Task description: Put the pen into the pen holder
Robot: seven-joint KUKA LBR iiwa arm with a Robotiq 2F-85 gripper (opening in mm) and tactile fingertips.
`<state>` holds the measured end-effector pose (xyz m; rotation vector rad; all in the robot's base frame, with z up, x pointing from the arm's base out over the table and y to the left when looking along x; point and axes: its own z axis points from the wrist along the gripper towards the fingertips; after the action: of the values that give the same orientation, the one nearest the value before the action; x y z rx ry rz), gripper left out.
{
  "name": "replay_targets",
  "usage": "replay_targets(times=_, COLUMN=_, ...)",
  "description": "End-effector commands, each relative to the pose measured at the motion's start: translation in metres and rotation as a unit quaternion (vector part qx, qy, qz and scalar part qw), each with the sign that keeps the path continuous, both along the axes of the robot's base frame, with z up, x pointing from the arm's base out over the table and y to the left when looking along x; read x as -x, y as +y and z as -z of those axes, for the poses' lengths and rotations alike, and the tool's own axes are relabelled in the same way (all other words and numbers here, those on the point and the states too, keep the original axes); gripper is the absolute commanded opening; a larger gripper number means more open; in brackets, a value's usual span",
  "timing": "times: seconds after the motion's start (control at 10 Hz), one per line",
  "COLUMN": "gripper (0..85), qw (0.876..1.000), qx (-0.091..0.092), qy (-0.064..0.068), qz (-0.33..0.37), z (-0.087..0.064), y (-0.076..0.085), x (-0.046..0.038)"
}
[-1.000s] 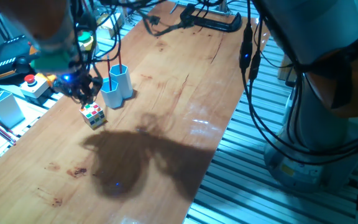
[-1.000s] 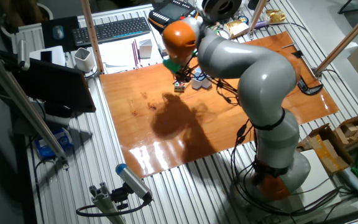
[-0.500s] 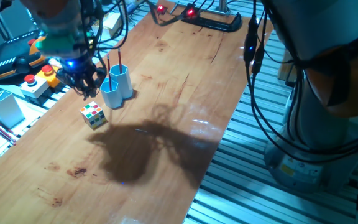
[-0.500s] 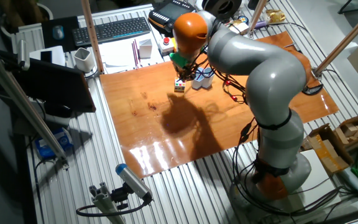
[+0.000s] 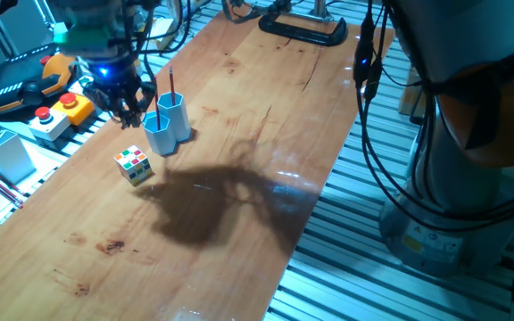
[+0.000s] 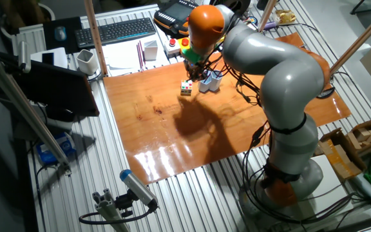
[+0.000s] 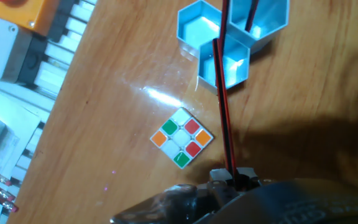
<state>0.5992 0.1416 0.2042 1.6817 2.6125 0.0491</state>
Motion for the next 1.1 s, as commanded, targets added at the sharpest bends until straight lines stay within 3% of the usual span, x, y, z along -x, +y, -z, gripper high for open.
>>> replay_targets(times=0.0, gripper=1.0, qw=1.000, qx=-0.001, qy=0.001, qz=0.001, z=-0.0010, y=-0.0005, x=0.0012)
replay_targets(times=0.5, gripper=1.0, qw=1.000, qx=0.003, qy=-0.004, qz=-0.009, z=-0.0049, y=-0.0037, x=0.0034)
replay_targets(times=0.8, gripper=1.0, qw=1.000, qx=0.025, qy=-0.002, qz=-0.008, z=-0.0049, y=-0.0037, x=0.0034)
replay_targets(times=1.0, gripper=1.0, qw=1.000, qx=0.020, qy=-0.005, qz=-0.021, z=-0.0049, y=-0.0037, x=0.0034)
